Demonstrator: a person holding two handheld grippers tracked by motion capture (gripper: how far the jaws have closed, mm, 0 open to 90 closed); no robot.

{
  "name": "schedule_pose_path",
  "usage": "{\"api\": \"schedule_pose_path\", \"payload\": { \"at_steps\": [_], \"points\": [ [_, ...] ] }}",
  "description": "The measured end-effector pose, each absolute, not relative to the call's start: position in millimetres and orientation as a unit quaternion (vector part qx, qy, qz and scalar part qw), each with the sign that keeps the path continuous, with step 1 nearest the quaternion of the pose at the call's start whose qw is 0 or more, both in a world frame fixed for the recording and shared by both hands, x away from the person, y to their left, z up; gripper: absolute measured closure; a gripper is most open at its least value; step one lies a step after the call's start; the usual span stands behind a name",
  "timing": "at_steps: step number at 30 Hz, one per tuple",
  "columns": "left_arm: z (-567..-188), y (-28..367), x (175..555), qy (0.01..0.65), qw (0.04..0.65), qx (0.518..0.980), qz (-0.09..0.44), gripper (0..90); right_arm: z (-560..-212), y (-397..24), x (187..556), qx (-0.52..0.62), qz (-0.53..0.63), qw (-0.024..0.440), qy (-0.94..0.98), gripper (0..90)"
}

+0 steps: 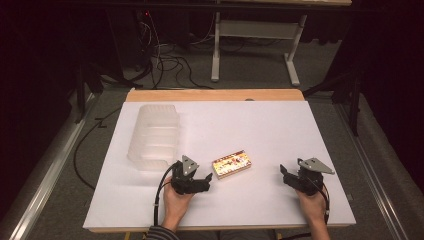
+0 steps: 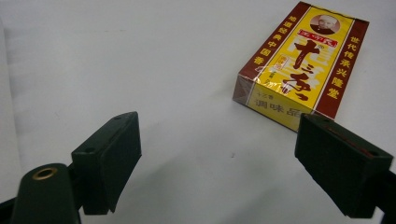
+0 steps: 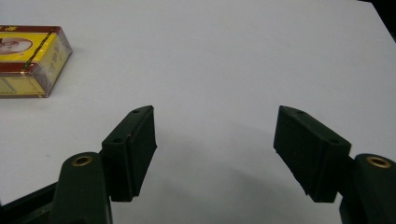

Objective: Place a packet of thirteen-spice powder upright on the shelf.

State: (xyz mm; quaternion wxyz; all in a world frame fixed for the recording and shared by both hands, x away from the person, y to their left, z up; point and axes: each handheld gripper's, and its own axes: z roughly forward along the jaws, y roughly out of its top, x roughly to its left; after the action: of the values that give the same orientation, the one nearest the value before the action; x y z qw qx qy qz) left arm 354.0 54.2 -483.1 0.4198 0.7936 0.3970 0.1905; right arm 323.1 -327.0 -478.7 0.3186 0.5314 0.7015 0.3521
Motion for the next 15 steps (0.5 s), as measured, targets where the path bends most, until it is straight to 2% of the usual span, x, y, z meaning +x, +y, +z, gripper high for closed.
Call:
{"api": "schedule_pose_path", "payload": {
  "at_steps": [15],
  "points": [
    [-470.5, 48.1, 348.1, 0.376, 0.428, 0.802, 0.180, 12.5, -478.8, -325.6, 323.2, 0.528, 0.350, 0.319, 0.705, 30.1]
  ]
}}
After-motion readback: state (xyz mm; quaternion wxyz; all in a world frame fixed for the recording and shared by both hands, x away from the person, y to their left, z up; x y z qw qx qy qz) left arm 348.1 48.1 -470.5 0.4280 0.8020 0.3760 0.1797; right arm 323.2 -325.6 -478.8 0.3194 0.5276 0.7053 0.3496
